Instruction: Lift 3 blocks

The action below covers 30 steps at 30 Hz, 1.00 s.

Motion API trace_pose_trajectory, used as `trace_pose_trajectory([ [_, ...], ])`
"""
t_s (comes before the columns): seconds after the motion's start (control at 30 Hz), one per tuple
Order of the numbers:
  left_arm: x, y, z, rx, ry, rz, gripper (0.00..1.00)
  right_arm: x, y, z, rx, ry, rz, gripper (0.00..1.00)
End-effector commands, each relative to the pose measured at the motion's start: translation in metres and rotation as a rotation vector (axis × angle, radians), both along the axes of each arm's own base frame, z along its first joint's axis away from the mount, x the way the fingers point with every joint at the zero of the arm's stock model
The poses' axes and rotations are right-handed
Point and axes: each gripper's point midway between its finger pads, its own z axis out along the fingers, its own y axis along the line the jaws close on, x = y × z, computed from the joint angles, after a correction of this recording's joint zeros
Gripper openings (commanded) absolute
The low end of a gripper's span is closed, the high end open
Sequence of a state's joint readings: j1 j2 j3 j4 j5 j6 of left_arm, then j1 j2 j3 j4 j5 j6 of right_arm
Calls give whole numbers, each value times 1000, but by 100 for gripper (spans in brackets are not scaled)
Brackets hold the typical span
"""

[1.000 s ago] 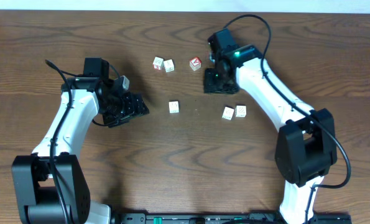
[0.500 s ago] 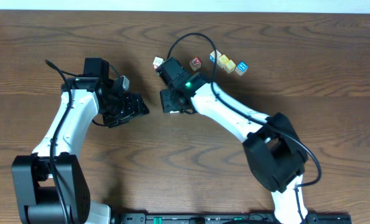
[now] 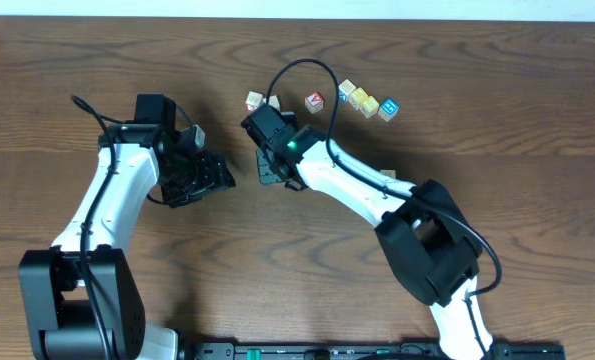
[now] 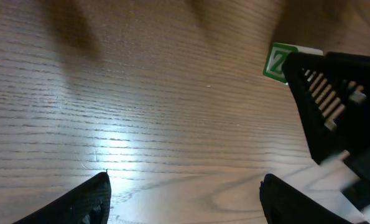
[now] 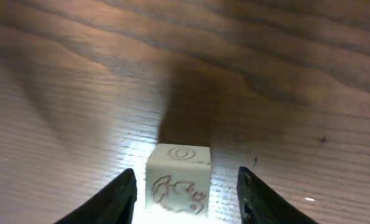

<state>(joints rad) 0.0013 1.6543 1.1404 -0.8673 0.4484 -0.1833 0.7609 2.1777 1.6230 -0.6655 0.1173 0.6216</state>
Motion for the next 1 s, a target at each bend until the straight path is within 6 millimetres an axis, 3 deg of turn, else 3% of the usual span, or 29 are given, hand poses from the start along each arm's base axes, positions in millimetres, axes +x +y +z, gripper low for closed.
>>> trace_pose_trajectory([
  [0.0,1,2,-1,17,2,-6,77,-4,-2,-15,-33,14,-24,43],
  [0.23,1,2,-1,17,3,-6,77,-7,-5,-16,-43,27,-24,29],
  [0.4,0,2,-1,17,7,-6,77,-5,-19,-17,-66,49,-49,29],
  [0.63,0,2,-1,17,6,-6,77,0,-61,-14,-101,153,-141,28],
  [0.83,0,2,-1,17,6,-6,77,-11,-116,-17,-184,293,-231,28],
  [0.97,1,2,-1,17,1,-6,77,-15,-141,-17,-206,356,-266,28],
])
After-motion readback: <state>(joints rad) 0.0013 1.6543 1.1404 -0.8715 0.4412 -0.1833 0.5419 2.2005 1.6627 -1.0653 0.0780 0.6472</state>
